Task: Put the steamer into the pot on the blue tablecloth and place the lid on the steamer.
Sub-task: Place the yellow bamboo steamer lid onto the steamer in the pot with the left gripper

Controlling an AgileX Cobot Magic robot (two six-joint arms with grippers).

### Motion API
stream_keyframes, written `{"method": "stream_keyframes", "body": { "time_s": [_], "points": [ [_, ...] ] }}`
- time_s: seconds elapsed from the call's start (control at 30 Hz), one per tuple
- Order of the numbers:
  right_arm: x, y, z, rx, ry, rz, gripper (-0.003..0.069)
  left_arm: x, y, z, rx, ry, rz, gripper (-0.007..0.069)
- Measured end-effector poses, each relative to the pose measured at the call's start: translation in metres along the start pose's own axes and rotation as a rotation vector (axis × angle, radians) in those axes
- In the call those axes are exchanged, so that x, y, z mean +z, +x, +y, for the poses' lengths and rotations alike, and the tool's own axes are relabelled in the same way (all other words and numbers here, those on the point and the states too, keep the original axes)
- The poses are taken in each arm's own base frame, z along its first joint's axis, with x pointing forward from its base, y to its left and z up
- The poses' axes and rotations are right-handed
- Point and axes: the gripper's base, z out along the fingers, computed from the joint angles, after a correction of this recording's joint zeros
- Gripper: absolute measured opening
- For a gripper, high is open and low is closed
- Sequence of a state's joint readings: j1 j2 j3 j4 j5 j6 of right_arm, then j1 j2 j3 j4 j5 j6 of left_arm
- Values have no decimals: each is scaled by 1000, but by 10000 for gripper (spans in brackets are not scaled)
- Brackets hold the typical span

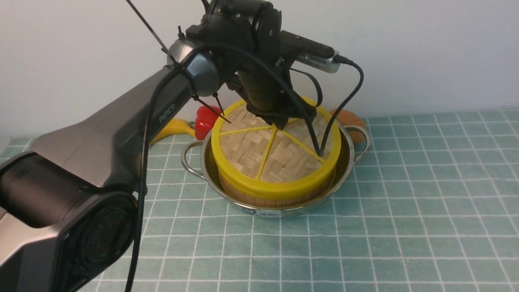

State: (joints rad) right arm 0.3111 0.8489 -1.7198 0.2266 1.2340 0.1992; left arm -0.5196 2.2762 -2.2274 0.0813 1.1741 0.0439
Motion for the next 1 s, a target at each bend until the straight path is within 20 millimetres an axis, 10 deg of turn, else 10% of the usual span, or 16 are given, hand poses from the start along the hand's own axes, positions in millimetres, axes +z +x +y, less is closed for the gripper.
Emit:
{"method": "stream_keyframes", "body": {
  "time_s": [1.0],
  "points": [
    [0, 0, 0, 3, -2, 0, 399, 28, 2, 2, -1, -43, 15, 122]
  ]
}}
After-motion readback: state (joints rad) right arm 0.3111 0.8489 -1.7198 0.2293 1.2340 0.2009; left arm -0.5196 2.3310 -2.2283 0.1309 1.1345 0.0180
